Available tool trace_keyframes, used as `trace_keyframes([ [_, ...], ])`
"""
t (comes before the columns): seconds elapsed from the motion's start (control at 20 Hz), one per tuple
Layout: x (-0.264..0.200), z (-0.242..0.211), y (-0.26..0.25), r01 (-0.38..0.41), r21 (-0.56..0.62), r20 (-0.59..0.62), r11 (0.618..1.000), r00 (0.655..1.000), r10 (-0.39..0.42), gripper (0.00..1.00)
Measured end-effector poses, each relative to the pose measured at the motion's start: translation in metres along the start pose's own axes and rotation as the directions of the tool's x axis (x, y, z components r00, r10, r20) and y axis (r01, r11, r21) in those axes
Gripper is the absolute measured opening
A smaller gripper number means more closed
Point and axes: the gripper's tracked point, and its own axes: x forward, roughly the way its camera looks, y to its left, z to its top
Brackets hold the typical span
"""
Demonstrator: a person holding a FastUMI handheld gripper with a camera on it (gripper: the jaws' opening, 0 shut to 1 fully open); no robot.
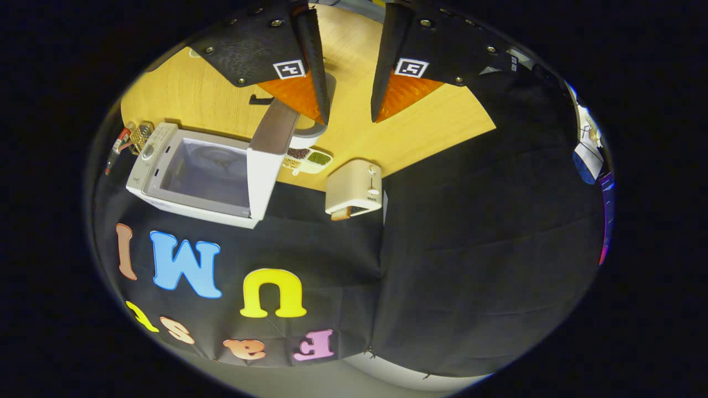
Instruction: Open the microwave, put the food inside, and close the microwave door.
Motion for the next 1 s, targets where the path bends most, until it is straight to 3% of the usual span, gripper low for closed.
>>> trace_keyframes([
  [0.3,-0.035,0.052,-0.025,0.015,0.01,0.116,1.0,0.993,-0.016,0.45],
  [0.6,-0.06,0.059,-0.087,0.156,0.069,0.164,0.985,0.972,-0.165,0.45],
  [1.0,-0.092,0.032,-0.182,0.36,0.158,0.124,0.92,0.917,-0.38,0.45],
])
